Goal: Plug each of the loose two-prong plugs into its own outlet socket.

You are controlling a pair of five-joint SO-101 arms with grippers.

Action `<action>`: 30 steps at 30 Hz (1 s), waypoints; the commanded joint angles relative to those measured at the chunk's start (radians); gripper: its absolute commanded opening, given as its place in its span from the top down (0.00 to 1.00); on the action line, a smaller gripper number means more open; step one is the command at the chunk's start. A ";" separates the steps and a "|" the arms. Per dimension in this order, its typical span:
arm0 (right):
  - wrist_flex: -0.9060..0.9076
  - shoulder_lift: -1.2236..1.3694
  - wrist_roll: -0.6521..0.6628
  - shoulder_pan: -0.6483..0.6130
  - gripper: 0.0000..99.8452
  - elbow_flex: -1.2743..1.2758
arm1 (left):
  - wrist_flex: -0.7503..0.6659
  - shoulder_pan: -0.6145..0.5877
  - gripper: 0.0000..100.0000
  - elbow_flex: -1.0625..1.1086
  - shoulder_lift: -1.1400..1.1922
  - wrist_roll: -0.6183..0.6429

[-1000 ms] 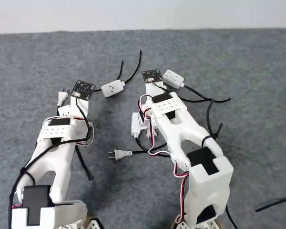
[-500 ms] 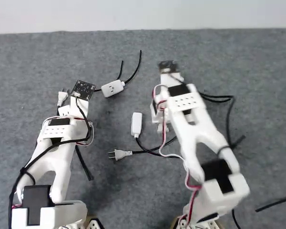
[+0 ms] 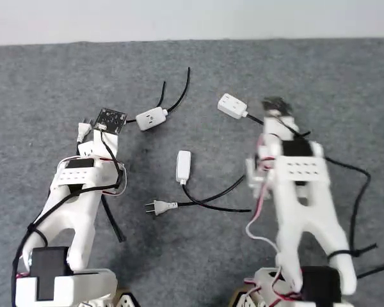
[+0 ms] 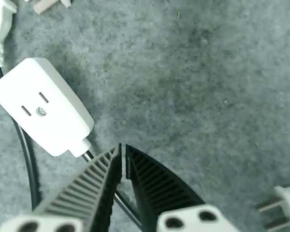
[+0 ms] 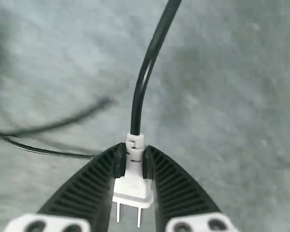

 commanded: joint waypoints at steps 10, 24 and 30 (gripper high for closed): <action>-0.124 0.291 0.295 0.208 0.88 -0.054 | 0.008 -0.003 0.99 -0.045 -0.008 0.017; 0.062 0.308 0.290 0.174 0.88 -0.216 | 0.008 -0.032 0.99 -0.048 -0.011 0.015; -0.018 0.050 0.270 0.162 0.88 -0.012 | 0.006 -0.031 0.99 -0.048 -0.012 0.015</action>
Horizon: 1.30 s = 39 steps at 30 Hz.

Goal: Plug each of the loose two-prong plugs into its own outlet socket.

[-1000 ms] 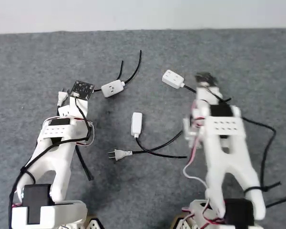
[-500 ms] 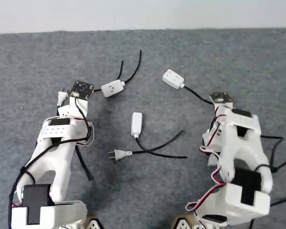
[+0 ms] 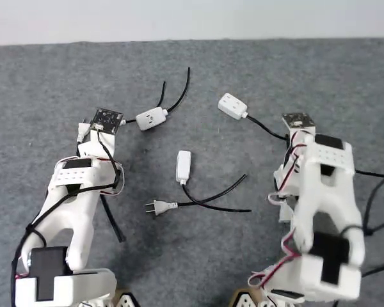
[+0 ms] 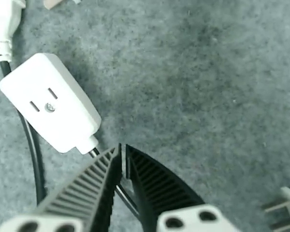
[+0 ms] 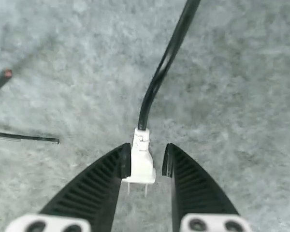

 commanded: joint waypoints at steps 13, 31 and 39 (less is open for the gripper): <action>-0.176 -0.128 -0.129 -0.062 0.88 0.180 | -0.012 -0.008 0.99 -0.048 -0.012 0.021; -0.185 -0.124 -0.043 -0.053 0.88 0.229 | -0.014 -0.011 0.99 -0.064 -0.011 0.084; -0.179 -0.125 -0.023 -0.033 0.88 0.230 | -0.015 -0.012 0.99 -0.064 -0.009 0.084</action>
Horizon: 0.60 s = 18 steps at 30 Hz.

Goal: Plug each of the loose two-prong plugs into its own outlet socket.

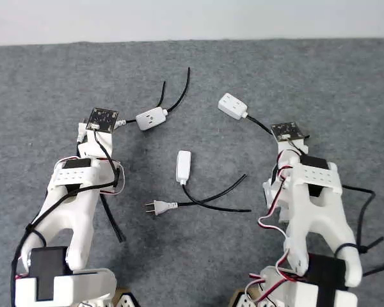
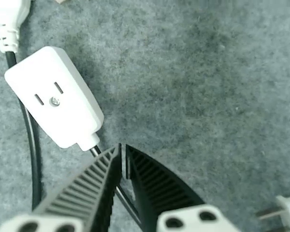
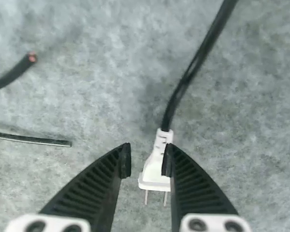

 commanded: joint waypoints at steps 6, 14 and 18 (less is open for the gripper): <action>-0.007 -0.004 0.058 0.027 0.88 0.011 | -0.015 -0.009 0.99 -0.064 -0.009 0.012; -0.050 0.070 0.058 0.027 0.88 0.000 | -0.015 -0.009 0.99 -0.064 -0.011 0.012; -0.031 0.147 0.054 0.051 0.88 -0.069 | -0.015 -0.009 0.99 -0.064 -0.011 0.012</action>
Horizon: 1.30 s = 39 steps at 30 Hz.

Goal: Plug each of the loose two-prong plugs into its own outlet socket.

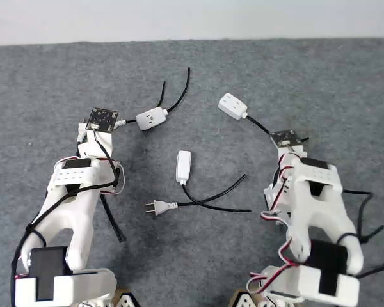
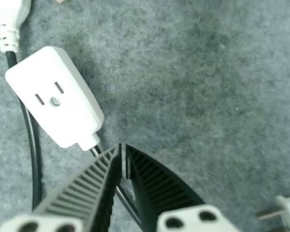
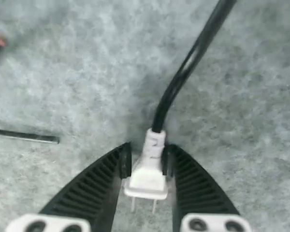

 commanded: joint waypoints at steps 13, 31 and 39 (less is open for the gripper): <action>-0.022 0.048 -0.025 0.025 0.89 -0.081 | -0.015 -0.009 0.99 -0.062 -0.011 0.012; -0.041 0.038 -0.072 0.065 0.99 -0.081 | -0.008 0.295 0.99 -0.136 -0.009 0.370; -0.053 0.045 -0.094 0.064 0.99 -0.083 | -0.014 0.503 0.99 -0.231 0.011 0.548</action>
